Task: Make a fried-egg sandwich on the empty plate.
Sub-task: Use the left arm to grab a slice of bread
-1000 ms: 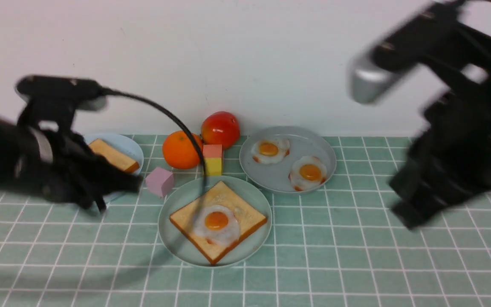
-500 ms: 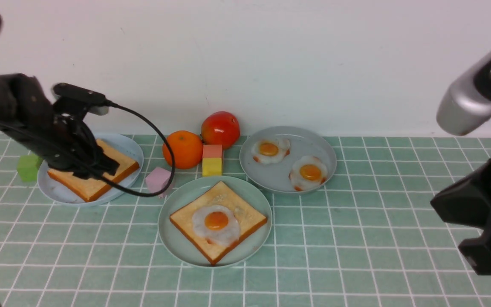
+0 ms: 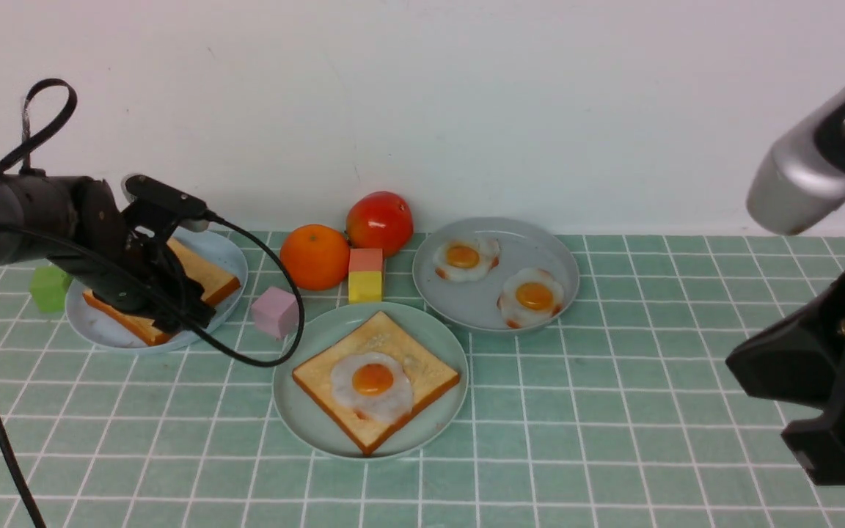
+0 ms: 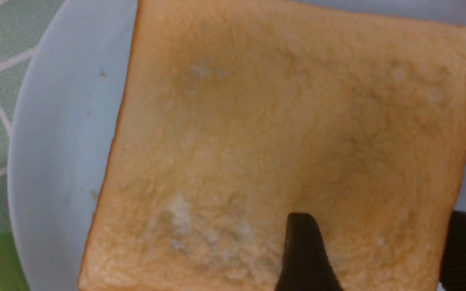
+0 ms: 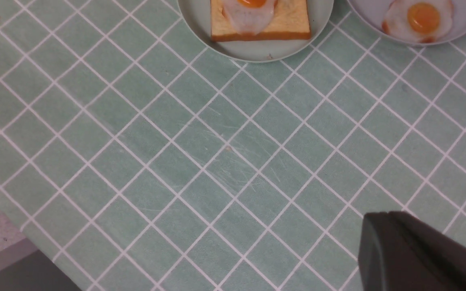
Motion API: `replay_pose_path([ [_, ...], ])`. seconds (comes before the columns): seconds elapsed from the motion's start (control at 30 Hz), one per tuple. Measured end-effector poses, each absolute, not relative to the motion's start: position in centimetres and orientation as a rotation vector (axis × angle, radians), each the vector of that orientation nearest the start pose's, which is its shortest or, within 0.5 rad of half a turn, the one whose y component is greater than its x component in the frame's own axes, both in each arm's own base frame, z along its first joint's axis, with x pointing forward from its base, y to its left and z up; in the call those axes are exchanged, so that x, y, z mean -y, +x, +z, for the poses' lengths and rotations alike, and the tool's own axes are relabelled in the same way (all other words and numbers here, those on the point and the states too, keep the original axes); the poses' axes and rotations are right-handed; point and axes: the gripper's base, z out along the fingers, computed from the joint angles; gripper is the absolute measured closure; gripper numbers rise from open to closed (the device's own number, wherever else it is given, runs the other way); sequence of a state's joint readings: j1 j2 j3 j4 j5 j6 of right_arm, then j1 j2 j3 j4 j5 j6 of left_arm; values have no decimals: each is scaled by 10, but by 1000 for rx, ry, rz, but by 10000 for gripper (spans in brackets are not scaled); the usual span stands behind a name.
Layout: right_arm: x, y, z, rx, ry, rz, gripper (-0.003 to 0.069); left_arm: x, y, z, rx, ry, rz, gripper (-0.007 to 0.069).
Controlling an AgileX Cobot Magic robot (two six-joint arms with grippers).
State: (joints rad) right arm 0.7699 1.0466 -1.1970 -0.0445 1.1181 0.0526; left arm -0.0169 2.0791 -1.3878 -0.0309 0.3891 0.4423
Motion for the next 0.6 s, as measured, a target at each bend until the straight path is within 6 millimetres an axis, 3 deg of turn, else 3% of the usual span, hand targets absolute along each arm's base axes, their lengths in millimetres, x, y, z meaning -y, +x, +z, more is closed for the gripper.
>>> replay_pose_path([
  [0.33,-129,137,392,-2334,-880,310,647,11,439,153,-2521,575,138,350],
  [0.37,-130,137,392,-2334,-880,315,645,12,438,157,-2522,579,136,392],
  [0.43,-129,136,392,-2333,-879,321,643,14,432,171,-2518,592,137,516],
  [0.5,-128,135,394,-2322,-874,326,641,16,427,189,-2497,589,141,588],
  [0.6,-124,131,398,-2295,-864,334,638,21,418,224,-2440,564,139,596],
])
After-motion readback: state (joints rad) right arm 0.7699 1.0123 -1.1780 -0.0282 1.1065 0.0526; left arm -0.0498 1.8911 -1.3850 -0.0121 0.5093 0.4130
